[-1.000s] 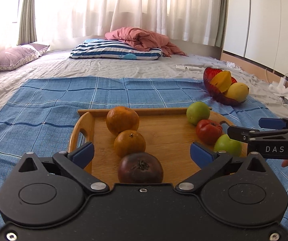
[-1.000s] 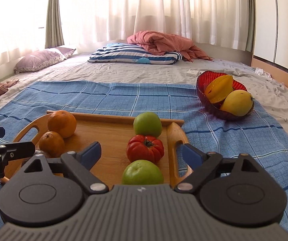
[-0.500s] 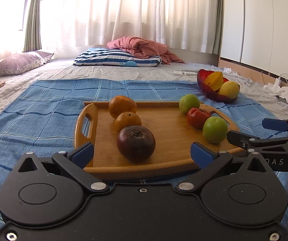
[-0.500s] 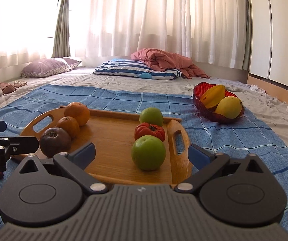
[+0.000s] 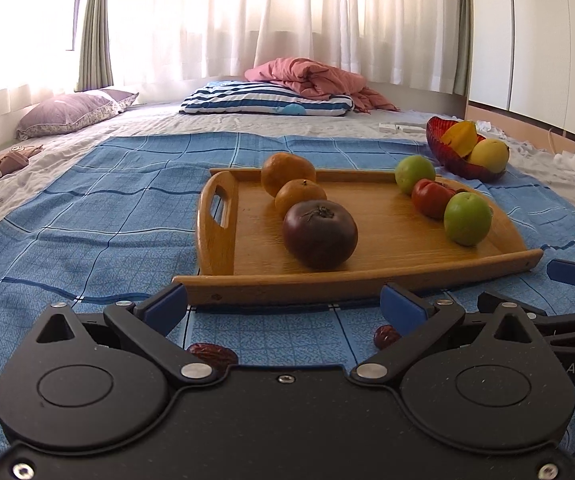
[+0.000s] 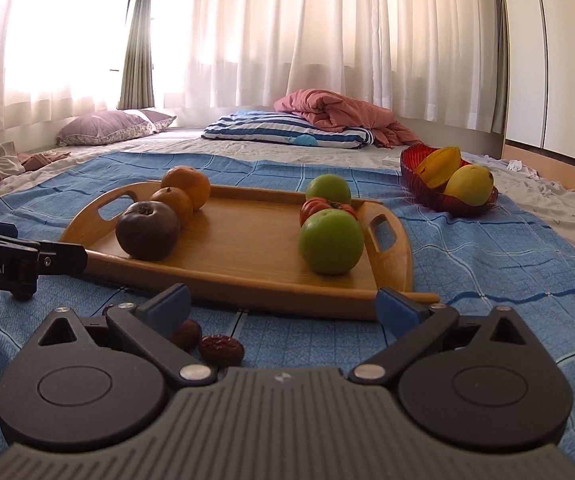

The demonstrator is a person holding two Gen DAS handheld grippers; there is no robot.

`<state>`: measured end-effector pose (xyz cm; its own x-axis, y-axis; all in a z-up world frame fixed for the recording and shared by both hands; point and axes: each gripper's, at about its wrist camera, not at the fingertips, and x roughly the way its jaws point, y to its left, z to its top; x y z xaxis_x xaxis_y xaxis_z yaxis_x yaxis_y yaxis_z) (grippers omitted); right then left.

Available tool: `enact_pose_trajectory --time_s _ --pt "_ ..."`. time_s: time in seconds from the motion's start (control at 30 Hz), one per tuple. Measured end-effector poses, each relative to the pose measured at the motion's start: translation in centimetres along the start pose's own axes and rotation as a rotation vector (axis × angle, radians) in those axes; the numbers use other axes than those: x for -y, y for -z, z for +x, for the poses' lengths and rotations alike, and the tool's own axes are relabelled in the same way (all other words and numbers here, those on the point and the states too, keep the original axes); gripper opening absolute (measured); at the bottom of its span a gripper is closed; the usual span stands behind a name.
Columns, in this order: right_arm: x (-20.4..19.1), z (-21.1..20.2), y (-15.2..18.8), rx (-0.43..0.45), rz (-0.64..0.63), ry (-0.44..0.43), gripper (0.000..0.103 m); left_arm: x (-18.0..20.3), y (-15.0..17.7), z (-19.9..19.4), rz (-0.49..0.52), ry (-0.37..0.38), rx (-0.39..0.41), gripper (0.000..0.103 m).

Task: Organize fruits
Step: 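Withdraw both tools from the tray toward the red dates, then grasp a red date with the left tool while the right tool grasps another date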

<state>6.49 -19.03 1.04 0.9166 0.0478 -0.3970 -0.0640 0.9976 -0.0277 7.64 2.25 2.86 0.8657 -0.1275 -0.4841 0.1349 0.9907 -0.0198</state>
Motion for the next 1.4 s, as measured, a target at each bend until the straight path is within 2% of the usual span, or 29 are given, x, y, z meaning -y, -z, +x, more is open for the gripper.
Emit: enact_pose_trajectory --time_s 0.37,0.6,0.8,1.0,1.1,1.27,1.4 --pt "-1.4 0.4 1.8 -0.016 -0.031 -0.029 0.103 -0.5 2.2 -0.6 0.025 -0.040 0.059 0.103" --pt "-1.1 1.0 2.3 -0.043 0.000 -0.042 0.103 -0.8 3.2 0.0 0.036 -0.059 0.026 0.103" --pt "-1.6 0.7 2.8 -0.013 -0.027 -0.036 0.103 -1.3 3.5 0.6 0.000 -0.063 0.001 0.103" --pt "-1.7 0.4 3.1 0.002 -0.030 -0.044 0.103 -0.8 3.9 1.0 0.038 -0.078 0.000 0.103" --pt "-1.6 0.6 3.1 -0.007 -0.013 -0.047 0.098 -0.5 4.0 1.1 0.054 -0.083 -0.003 0.102" --pt "-1.2 0.9 3.2 -0.020 0.016 -0.048 0.090 -0.4 4.0 1.2 0.053 -0.080 -0.006 0.097" --pt "-1.3 0.9 3.4 -0.017 0.007 -0.046 0.085 -0.7 4.0 1.2 0.035 -0.083 -0.009 0.085"
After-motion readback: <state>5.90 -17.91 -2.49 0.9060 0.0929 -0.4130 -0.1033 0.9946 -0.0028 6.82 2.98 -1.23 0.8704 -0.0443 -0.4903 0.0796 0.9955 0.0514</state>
